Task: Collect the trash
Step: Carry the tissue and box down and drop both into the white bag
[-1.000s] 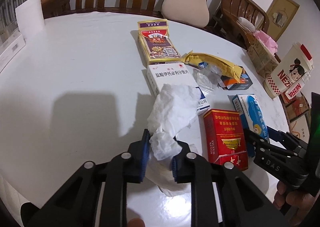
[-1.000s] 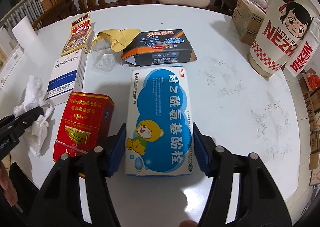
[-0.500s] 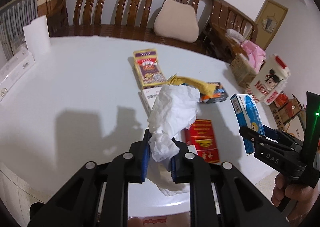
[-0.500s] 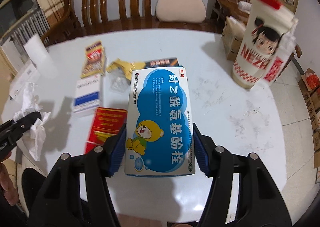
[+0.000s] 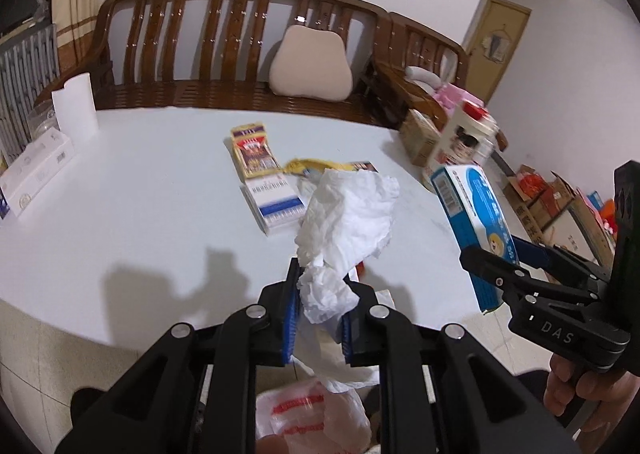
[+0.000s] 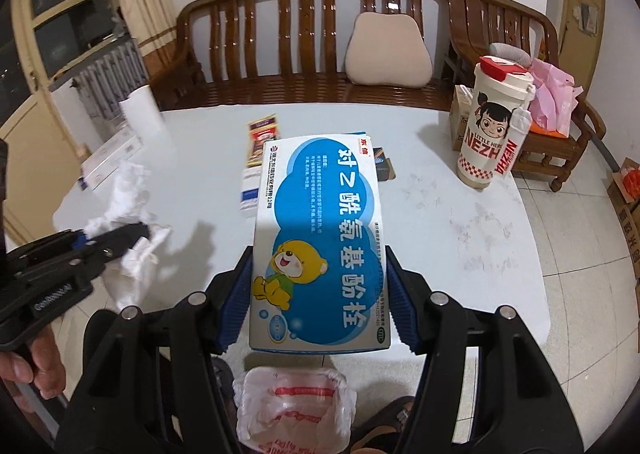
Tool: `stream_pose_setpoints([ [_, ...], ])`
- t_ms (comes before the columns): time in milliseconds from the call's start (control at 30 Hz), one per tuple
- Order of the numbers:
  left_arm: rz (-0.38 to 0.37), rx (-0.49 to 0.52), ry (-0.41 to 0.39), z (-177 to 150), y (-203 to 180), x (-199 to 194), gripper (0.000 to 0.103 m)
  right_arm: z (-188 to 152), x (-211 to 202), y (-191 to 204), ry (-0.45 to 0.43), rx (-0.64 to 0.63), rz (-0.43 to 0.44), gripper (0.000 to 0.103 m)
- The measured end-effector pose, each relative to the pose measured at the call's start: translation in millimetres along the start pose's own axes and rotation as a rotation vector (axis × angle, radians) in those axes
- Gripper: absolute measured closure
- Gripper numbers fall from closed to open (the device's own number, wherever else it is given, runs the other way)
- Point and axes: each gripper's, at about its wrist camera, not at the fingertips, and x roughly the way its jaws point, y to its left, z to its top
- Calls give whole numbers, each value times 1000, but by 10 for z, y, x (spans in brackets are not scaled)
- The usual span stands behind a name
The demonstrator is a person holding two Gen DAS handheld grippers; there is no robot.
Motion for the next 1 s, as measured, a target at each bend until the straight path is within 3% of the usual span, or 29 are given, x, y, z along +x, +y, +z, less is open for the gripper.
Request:
stream_pose_setpoints([
  [300, -31, 31, 82, -699, -112, -142, 86, -656, -260, 122, 41, -2, 3, 44],
  [600, -44, 15, 255, -1545, -98, 313, 86, -1351, -138, 288, 141, -3, -13, 44],
  [800, -24, -21, 388, -2084, 34, 924, 86, -1921, 436, 255, 297, 48, -2, 44],
  [1000, 4, -99, 586, -2758, 238, 1798, 86, -2509, 1398, 112, 510, 132, -5, 44],
])
